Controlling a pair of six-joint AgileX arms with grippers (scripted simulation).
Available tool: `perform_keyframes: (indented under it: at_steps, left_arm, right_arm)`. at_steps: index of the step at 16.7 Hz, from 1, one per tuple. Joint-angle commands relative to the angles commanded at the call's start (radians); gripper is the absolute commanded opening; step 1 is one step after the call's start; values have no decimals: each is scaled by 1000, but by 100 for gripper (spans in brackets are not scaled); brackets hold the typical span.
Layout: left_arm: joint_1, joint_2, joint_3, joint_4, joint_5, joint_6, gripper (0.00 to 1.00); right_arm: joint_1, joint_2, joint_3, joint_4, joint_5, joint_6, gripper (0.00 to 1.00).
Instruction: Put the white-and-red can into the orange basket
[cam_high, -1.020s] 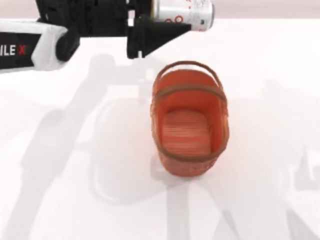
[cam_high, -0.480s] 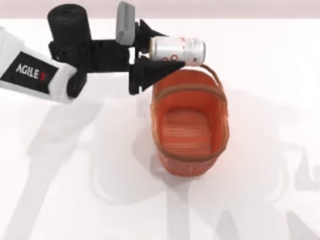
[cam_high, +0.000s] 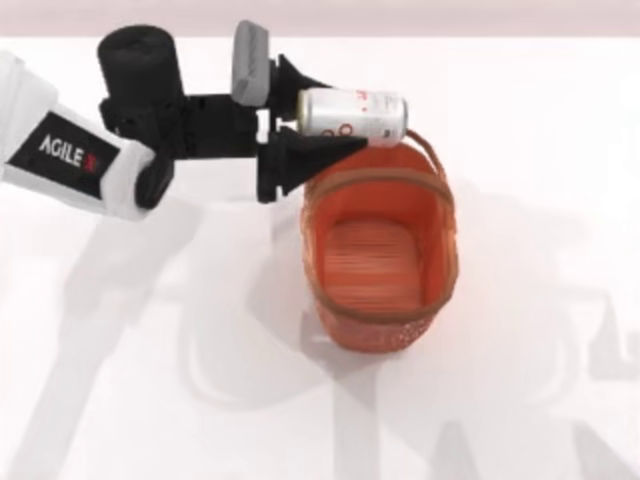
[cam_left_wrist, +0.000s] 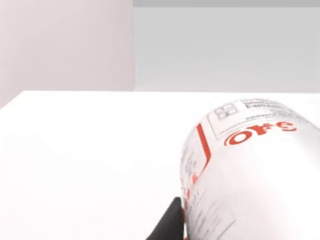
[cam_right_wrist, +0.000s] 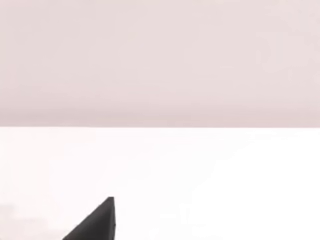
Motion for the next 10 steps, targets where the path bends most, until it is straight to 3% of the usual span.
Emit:
perform_keyframes:
  at_steps: [10]
  left_arm:
    - [0, 0, 0, 0, 0, 0, 90]
  right_arm:
    - [0, 0, 0, 0, 0, 0, 100]
